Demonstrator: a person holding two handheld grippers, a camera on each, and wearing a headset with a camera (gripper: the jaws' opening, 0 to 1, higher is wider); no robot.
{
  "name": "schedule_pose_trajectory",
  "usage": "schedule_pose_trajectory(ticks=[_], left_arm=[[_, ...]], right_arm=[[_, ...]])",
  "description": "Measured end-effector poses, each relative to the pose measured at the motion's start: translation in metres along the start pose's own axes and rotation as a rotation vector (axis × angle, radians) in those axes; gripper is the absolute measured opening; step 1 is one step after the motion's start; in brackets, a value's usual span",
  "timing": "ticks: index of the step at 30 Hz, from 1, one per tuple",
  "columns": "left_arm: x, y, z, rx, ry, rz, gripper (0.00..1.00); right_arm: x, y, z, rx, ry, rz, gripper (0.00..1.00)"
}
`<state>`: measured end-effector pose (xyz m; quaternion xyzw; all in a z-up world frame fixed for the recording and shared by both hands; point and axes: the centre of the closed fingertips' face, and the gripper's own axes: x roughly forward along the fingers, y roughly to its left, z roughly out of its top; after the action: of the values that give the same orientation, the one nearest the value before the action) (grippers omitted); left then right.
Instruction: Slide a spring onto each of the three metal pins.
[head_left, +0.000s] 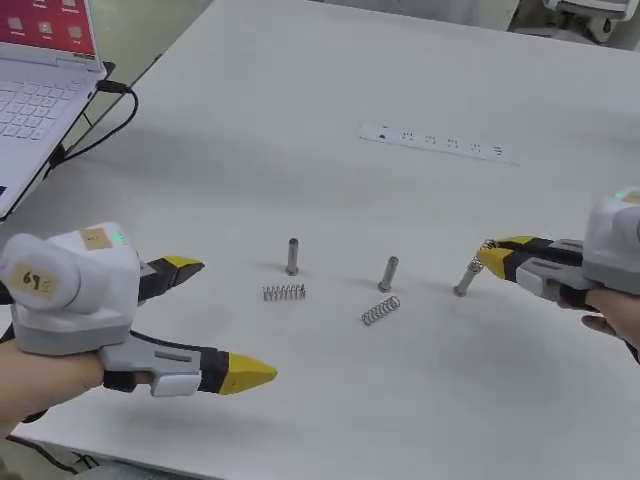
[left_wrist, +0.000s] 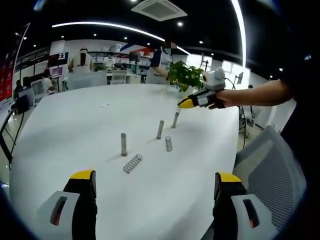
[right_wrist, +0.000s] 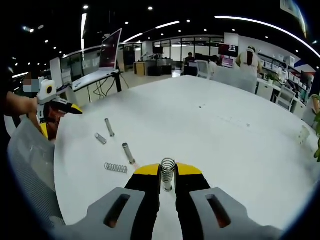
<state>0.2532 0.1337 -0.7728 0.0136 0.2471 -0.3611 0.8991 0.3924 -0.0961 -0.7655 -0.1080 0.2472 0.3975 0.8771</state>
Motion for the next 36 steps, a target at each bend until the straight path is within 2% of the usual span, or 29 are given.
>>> schedule_pose_trajectory(ticks=[6, 13, 23, 25, 33, 36], left_arm=[[-0.001, 0.000, -0.002, -0.004, 0.007, 0.000, 0.95], [0.000, -0.001, -0.003, -0.005, 0.009, -0.003, 0.94], [0.000, -0.002, -0.005, -0.006, 0.018, -0.005, 0.93], [0.000, -0.002, -0.005, -0.006, 0.018, -0.006, 0.93], [0.002, -0.003, -0.002, -0.002, 0.018, -0.016, 0.93], [0.002, -0.003, 0.000, -0.003, 0.012, -0.016, 0.93]], right_arm=[[0.004, 0.003, -0.008, -0.007, 0.023, 0.007, 0.08], [0.010, 0.006, -0.028, -0.064, 0.101, 0.012, 0.08], [0.015, 0.005, -0.046, -0.044, 0.135, 0.014, 0.08], [0.015, 0.005, -0.044, -0.037, 0.117, 0.012, 0.08], [0.013, 0.010, -0.045, -0.058, 0.138, 0.037, 0.09], [0.014, 0.011, -0.046, -0.055, 0.147, 0.046, 0.15]])
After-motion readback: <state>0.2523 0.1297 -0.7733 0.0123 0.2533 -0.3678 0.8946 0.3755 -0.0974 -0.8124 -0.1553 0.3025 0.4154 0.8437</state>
